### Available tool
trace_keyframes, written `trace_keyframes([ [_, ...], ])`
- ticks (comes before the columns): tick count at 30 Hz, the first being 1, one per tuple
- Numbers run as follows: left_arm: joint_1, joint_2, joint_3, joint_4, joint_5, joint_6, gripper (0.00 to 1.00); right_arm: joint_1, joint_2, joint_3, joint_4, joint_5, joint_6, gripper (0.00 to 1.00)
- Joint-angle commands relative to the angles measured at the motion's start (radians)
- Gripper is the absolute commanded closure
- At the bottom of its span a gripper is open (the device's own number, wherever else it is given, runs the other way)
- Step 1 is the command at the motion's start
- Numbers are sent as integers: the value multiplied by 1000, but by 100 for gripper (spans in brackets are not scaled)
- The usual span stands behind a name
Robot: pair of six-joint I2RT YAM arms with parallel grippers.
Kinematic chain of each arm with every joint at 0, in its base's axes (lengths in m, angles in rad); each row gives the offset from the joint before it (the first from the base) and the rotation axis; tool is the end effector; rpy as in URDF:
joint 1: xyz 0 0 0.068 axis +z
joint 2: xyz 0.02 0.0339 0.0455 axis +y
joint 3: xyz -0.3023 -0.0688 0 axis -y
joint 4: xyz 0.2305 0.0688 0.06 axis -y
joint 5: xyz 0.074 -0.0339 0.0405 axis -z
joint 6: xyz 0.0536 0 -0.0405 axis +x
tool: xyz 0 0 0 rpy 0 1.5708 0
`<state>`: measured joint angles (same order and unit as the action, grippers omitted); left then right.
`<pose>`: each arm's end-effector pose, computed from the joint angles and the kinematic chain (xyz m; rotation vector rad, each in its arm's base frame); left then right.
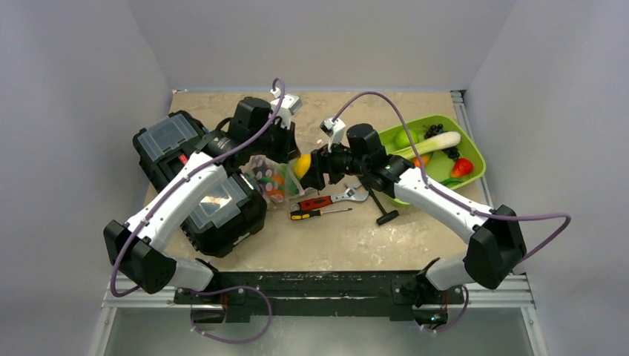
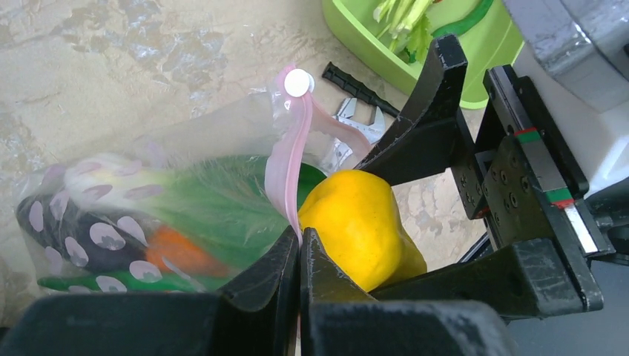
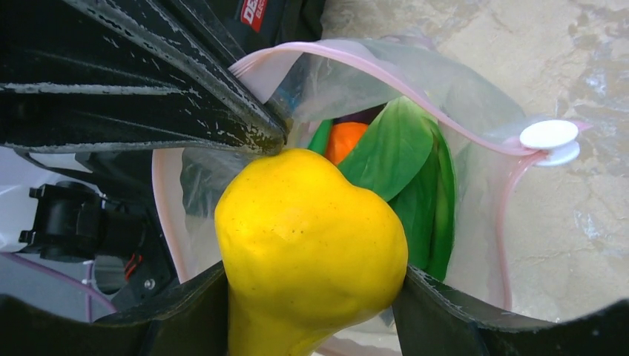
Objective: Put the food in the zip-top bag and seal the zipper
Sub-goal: Place the fake fruit in the zipper food storage bag.
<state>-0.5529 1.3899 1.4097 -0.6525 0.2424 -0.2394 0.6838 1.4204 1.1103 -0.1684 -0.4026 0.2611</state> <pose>0.2456 -0.1667 0.4009 0.4926 2.2196 -0.6987 0.2363 0.2197 0.3424 -0.7093 2.0392 0.9820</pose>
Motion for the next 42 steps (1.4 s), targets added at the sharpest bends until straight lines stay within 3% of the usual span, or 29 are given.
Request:
trace_keyframes([
  [1,-3,-30,23,51,32,12,100,27,7,82,24,54,-28,98],
  [17,-7,-51,18,63,69,8,100,74,105,201,-14,116,-29,95],
  [22,-6,-52,17,64,70,7,100,78,148,212,-20,204,-23,88],
  [24,-7,-52,17,64,70,8,100,78,166,223,-31,237,-23,82],
  [29,-7,-51,16,63,70,8,100,79,181,228,-29,279,-18,54],
  [33,-7,-50,15,64,60,6,100,79,173,221,-43,307,0,36],
  [42,-8,-46,16,60,57,5,100,79,118,151,-54,338,-8,15],
])
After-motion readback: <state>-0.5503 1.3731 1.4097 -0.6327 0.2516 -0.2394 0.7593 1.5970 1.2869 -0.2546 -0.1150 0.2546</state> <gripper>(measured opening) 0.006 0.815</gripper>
